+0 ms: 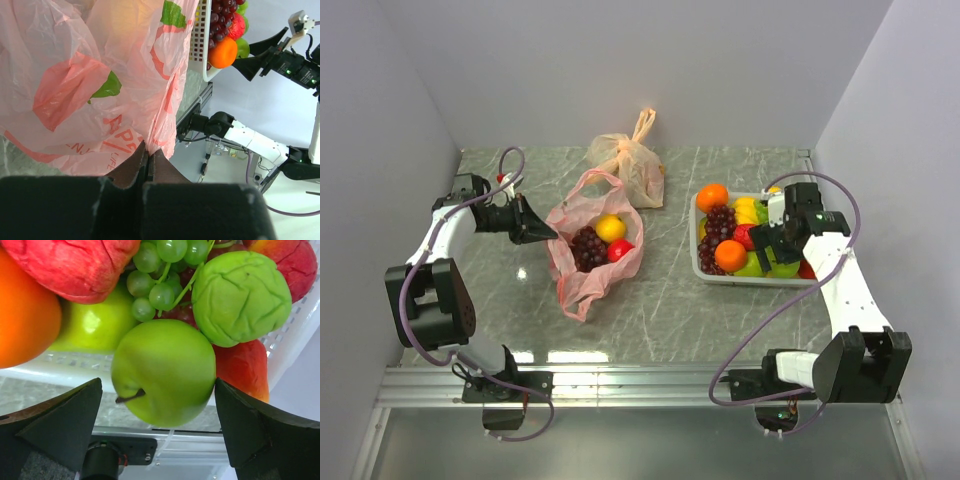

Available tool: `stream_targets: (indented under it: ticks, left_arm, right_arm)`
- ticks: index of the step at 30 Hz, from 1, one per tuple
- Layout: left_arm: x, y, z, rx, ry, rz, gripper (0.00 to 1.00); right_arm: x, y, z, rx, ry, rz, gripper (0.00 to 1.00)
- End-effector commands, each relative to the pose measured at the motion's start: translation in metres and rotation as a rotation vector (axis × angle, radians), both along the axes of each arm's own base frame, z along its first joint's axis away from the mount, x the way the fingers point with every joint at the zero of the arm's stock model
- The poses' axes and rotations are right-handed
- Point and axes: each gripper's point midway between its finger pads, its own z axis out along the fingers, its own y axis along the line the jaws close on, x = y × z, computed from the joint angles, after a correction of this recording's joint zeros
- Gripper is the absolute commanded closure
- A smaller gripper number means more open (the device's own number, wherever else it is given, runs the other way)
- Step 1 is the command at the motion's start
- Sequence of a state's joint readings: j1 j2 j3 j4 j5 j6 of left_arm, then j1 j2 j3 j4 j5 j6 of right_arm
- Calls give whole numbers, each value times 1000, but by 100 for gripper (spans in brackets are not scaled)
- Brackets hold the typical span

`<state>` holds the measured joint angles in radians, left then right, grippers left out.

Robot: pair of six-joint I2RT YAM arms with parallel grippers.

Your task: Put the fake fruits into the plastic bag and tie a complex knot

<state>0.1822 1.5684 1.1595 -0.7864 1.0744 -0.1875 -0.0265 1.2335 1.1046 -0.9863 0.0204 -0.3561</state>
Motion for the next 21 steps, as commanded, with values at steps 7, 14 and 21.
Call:
stream_targets:
  ticks: [7,14,21]
  left_arm:
    - [1,2,7,12,-53,-14,100]
    - [1,2,8,10,-54,-14,100]
    - [-1,2,8,10,-50,-21,100]
  right_arm:
    - [5,-4,-4,-43,-15,-24,14]
    - [3,2,31,-11,-52,-9,46]
    - [28,40,110,185,-207,76,52]
